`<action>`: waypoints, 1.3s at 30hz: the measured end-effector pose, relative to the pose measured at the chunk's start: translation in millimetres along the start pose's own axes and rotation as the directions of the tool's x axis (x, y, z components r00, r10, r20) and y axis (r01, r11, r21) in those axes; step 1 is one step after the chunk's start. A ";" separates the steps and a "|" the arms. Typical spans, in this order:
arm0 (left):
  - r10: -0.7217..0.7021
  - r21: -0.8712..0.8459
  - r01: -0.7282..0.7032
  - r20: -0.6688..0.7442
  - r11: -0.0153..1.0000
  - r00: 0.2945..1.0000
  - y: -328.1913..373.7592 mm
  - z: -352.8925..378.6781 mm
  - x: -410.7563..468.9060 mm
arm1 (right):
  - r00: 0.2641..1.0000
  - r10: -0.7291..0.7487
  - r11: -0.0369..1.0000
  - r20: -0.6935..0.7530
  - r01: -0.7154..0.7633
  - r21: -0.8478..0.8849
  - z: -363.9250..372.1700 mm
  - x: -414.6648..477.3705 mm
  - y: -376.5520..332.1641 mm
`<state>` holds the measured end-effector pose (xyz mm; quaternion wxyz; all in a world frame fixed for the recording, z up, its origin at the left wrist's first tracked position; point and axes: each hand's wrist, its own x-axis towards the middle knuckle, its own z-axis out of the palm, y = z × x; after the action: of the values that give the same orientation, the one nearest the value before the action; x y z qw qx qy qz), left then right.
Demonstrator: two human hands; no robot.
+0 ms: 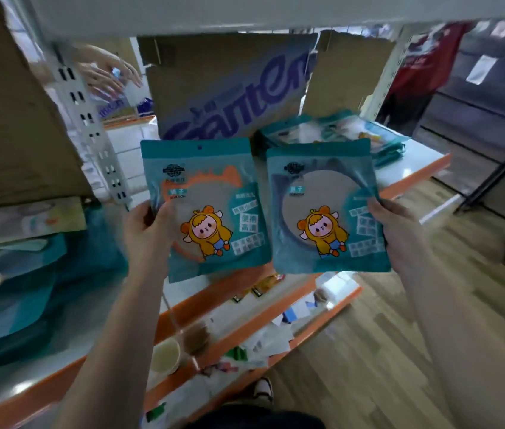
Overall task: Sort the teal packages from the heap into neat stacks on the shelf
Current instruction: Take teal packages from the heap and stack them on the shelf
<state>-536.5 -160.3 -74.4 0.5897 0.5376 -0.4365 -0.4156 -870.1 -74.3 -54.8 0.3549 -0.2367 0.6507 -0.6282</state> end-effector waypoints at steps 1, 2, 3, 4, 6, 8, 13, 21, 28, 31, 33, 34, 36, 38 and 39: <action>-0.010 -0.013 0.010 -0.004 1.000 1.000 -0.8 13.6 7.1 | 1.000 -0.004 1.000 0.001 0.004 -0.014 -2.6 17.5 -5.4; -0.024 -0.023 0.024 -0.003 0.999 1.000 -1.0 26.5 13.6 | 1.000 -0.011 0.999 0.005 0.011 -0.031 -5.3 34.5 -10.7; -0.032 -0.027 0.032 0.004 0.999 0.999 -1.4 38.2 20.2 | 1.000 -0.017 0.998 0.009 0.018 -0.053 -7.5 51.0 -15.4; -0.038 -0.026 0.038 0.012 0.999 0.999 -1.4 49.8 27.0 | 1.000 -0.021 0.997 0.009 0.021 -0.077 -9.6 66.8 -20.2; -0.044 -0.018 0.044 0.013 0.999 0.999 -3.1 69.6 39.8 | 1.000 -0.016 0.995 0.003 0.016 -0.103 -13.3 96.6 -28.5; -0.041 0.004 0.041 -0.003 0.999 0.999 -5.8 85.1 49.4 | 1.000 -0.010 0.995 0.018 0.012 -0.096 -16.2 124.7 -34.5; -0.077 0.004 0.077 -0.045 0.997 0.996 -12.1 107.3 63.1 | 0.997 -0.052 0.984 0.060 0.062 -0.170 -10.7 184.6 -47.2; -0.120 -0.004 0.122 -0.210 0.993 0.970 -13.9 124.5 56.8 | 0.963 0.014 0.929 0.269 0.087 -0.360 26.8 290.9 -70.5; -0.129 -0.083 0.105 -0.373 0.991 0.919 -18.6 151.5 24.5 | 0.863 -0.002 0.713 0.506 0.356 -0.604 51.9 345.4 -70.1; -0.111 -0.099 0.076 -0.420 0.992 0.901 -19.1 165.4 6.6 | 0.812 -0.006 0.594 0.584 0.472 -0.651 53.3 355.9 -70.9; -0.084 -0.099 0.043 -0.464 0.994 0.882 -20.1 172.9 -4.5 | 0.778 -0.009 0.554 0.628 0.526 -0.645 54.3 358.1 -69.8; -0.081 -0.103 0.035 -0.486 0.994 0.870 -20.9 175.8 -10.4 | 0.768 -0.024 0.538 0.640 0.549 -0.640 55.2 359.4 -68.7; -0.085 -0.109 0.032 -0.523 0.993 0.848 -23.2 180.5 -23.0 | 0.753 -0.055 0.522 0.655 0.581 -0.624 56.6 361.4 -66.2; -0.094 -0.121 0.033 -0.546 0.992 0.832 -24.1 184.4 -34.2 | 0.748 -0.090 0.518 0.658 0.599 -0.611 56.7 364.1 -62.7; -0.099 -0.134 0.029 -0.553 0.991 0.827 -23.4 186.9 -38.7 | 0.744 -0.113 0.514 0.658 0.611 -0.603 56.3 364.9 -60.8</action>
<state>-727.3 -175.6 -92.7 0.7084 0.6133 -0.2013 -0.2856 -1067.8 -392.0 -52.5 0.2328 -0.6716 0.6608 -0.2411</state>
